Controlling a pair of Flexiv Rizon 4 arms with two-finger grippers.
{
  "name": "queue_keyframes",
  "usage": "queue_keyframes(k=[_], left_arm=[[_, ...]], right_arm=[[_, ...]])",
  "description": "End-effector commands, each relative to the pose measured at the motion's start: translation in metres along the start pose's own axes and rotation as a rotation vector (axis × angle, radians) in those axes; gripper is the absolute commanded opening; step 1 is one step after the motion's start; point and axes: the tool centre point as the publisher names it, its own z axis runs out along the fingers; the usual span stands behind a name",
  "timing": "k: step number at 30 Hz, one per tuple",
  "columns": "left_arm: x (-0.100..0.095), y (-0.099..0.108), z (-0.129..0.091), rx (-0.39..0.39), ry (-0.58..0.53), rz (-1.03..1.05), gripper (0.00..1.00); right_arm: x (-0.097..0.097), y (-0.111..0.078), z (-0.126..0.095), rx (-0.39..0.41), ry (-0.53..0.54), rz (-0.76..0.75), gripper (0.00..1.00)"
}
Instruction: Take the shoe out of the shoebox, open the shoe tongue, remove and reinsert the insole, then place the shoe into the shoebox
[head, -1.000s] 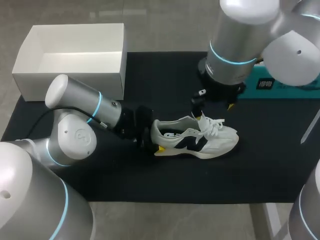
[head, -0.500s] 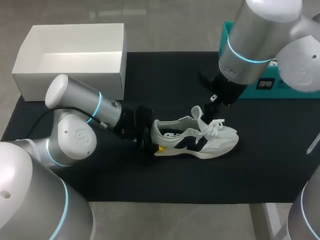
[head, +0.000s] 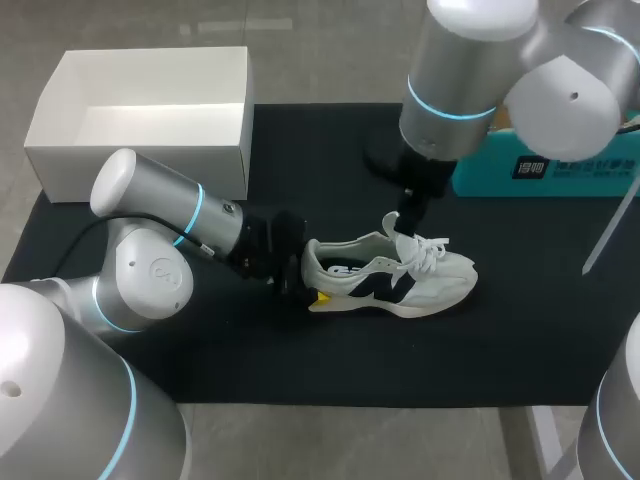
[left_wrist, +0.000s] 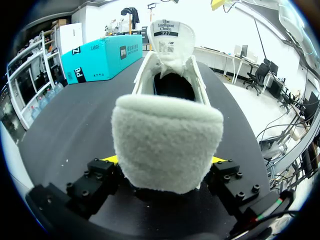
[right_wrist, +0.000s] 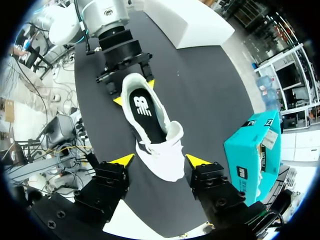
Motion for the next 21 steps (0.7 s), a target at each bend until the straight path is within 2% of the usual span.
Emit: queue_keyframes(k=[1, 7, 9, 13, 21], left_arm=[[-0.001, 0.001, 0.001, -0.002, 0.000, 0.000, 0.00], [-0.001, 0.001, 0.001, -0.002, 0.000, 0.000, 0.00], [-0.001, 0.001, 0.001, -0.002, 0.000, 0.000, 0.00], [-0.001, 0.001, 0.001, -0.002, 0.000, 0.000, 0.00], [-0.001, 0.001, 0.001, -0.002, 0.000, 0.000, 0.00]], right_arm=[[-0.004, 0.012, 0.005, 0.047, 0.018, -0.002, 0.00], [-0.004, 0.016, 0.005, 0.045, 0.013, -0.015, 0.00], [-0.005, 0.031, 0.013, 0.062, 0.011, -0.048, 0.00], [-0.004, 0.047, 0.022, 0.059, -0.001, -0.076, 0.00], [0.006, 0.055, 0.052, 0.006, 0.040, -0.125, 0.00]])
